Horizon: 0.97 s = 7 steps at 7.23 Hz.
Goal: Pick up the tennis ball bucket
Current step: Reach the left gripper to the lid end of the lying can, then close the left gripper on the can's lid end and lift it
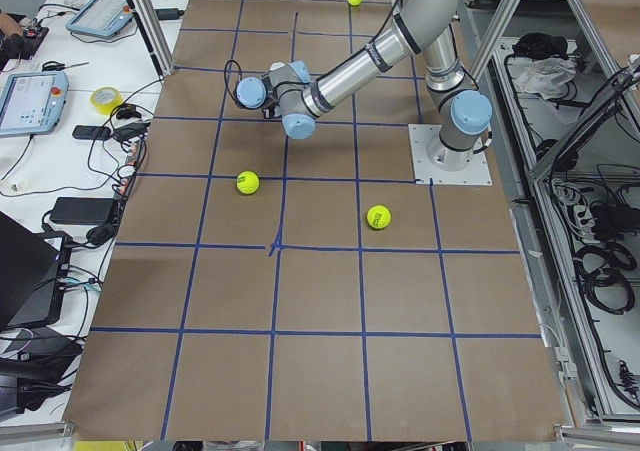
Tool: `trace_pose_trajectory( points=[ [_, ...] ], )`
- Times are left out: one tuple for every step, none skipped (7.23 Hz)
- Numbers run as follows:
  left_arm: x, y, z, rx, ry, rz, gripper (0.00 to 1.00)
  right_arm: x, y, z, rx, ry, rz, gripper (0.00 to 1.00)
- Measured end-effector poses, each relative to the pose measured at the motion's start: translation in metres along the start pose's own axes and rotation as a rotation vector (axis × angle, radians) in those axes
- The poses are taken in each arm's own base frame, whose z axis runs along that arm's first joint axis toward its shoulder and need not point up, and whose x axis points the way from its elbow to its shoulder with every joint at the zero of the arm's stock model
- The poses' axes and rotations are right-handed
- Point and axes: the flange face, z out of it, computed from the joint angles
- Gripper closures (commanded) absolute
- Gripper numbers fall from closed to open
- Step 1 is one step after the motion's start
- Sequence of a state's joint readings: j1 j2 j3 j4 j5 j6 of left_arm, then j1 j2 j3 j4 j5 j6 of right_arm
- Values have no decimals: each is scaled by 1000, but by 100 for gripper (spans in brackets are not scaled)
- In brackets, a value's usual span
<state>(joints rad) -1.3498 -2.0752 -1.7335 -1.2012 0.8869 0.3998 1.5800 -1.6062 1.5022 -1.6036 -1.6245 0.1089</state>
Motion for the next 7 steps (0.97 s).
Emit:
trace_pose_trajectory(
  points=[
    [2,-1,-2,6,2,-18,100,0,0,1,-2,0,0,0],
    [3,-2,-3,10,4,-34,100,0,0,1,-3,0,0,0],
    [5,-2,-4,13,4,-48,100,0,0,3,-6,1,0,0],
    [8,-3,-6,19,2,-61,100,0,1,5,-10,1,0,0],
    [16,-6,-10,27,-4,-78,100,0,2,7,-14,2,0,0],
    [32,-12,-13,37,-16,-100,100,0,3,9,-18,3,-1,0],
    [55,-21,-18,50,-34,-116,100,0,4,10,-20,4,-1,0]
  ],
)
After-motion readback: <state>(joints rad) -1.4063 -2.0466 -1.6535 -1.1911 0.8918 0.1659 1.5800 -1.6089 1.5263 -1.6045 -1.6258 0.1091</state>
